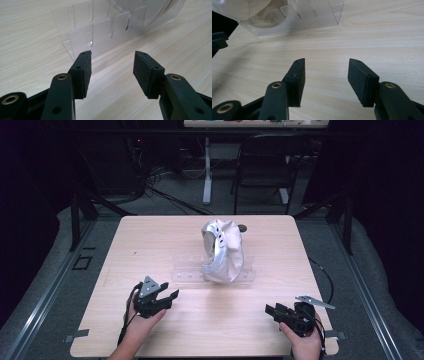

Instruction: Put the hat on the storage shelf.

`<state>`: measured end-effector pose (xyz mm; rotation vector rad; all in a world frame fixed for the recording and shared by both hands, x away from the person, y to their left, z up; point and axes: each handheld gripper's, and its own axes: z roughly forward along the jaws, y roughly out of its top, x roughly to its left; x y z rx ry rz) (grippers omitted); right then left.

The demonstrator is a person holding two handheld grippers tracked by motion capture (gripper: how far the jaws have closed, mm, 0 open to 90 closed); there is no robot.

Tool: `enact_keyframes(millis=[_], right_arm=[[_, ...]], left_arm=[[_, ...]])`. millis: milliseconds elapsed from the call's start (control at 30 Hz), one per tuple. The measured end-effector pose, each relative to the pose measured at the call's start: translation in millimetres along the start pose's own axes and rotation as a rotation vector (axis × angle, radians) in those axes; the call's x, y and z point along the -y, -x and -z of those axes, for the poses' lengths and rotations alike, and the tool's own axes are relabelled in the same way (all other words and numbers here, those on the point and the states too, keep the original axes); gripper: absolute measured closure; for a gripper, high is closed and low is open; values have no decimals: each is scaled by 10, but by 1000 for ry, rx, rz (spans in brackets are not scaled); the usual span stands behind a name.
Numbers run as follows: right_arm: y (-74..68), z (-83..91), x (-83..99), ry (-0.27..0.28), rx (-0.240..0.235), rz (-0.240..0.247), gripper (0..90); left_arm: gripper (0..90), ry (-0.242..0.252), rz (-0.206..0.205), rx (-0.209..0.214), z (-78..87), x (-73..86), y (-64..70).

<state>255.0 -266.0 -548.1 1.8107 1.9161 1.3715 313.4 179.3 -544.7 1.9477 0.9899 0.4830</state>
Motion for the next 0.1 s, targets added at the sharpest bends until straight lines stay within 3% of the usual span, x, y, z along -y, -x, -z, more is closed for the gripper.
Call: enact_keyframes(millis=[100], right_arm=[[-25,9,-10,-1,4,15,479]], left_arm=[[495,18,0,12,-1,-16,18]])
